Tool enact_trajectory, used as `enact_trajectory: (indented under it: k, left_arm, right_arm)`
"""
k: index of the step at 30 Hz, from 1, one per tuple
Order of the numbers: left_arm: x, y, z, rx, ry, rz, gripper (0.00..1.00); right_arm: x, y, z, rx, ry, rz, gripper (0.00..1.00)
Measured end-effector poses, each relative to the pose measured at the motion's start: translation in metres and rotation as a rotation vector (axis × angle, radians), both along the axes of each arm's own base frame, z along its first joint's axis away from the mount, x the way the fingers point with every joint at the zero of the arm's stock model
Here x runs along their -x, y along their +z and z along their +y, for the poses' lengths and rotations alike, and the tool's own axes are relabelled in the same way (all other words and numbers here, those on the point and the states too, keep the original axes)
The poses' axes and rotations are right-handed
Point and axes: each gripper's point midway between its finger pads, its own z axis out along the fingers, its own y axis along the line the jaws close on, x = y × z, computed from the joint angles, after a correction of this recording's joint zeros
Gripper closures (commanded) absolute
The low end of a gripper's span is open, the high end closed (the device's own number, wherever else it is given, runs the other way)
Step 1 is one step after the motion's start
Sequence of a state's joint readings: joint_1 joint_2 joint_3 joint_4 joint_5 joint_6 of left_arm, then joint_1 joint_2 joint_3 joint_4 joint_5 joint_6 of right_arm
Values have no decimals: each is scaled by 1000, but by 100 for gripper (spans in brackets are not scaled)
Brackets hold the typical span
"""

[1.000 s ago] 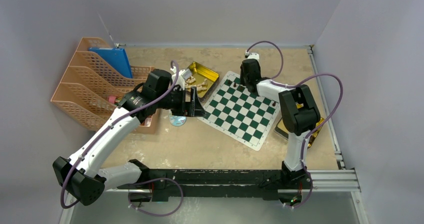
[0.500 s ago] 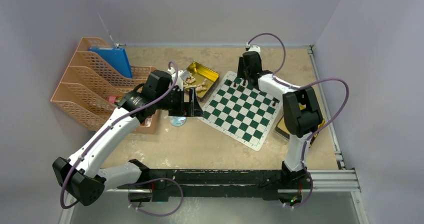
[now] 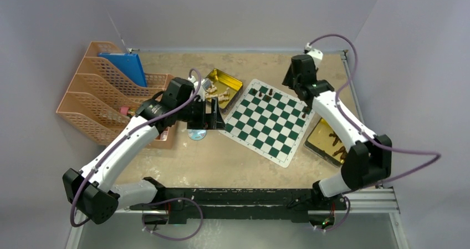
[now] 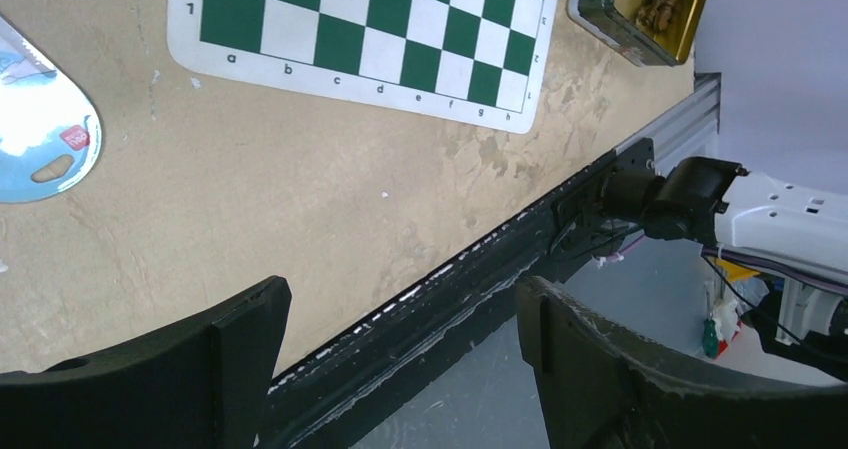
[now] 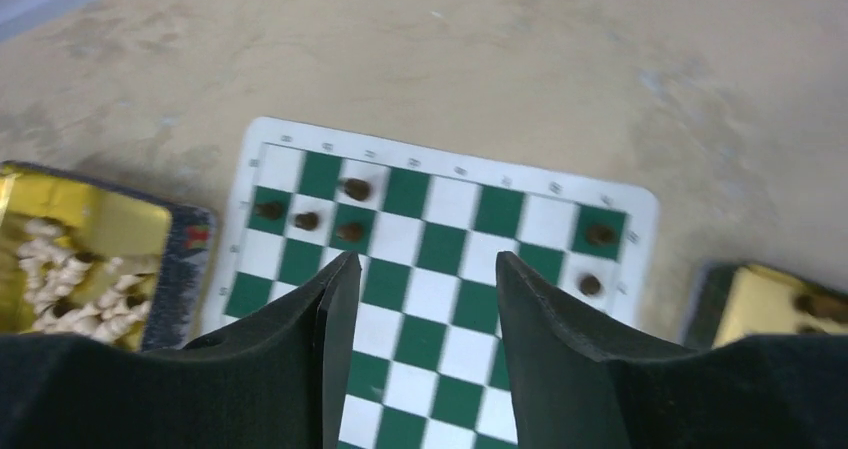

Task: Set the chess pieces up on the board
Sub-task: Place the chess piece on the chessboard, then pick up the chess piece from the storage box.

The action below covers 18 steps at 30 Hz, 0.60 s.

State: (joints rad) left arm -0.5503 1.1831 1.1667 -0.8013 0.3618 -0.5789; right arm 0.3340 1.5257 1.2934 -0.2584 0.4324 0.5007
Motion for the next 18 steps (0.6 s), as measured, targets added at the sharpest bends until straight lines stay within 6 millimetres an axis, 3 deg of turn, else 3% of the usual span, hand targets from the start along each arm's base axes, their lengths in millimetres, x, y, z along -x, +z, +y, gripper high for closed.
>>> enact_trajectory:
  k: [6, 10, 15, 18]
  left_arm:
    - [5, 2, -10, 47, -70, -5, 23]
    - [13, -12, -9, 42, -109, 23, 26]
    - [19, -21, -9, 39, -135, 46, 28]
    - [21, -20, -10, 49, -143, 49, 29]
  right_arm:
    - [61, -22, -71, -2, -200, 92, 43]
    - [107, -41, -110, -18, -322, 147, 50]
    - [124, -53, -138, -64, -414, 161, 58]
    - [129, -75, -158, -103, -493, 215, 62]
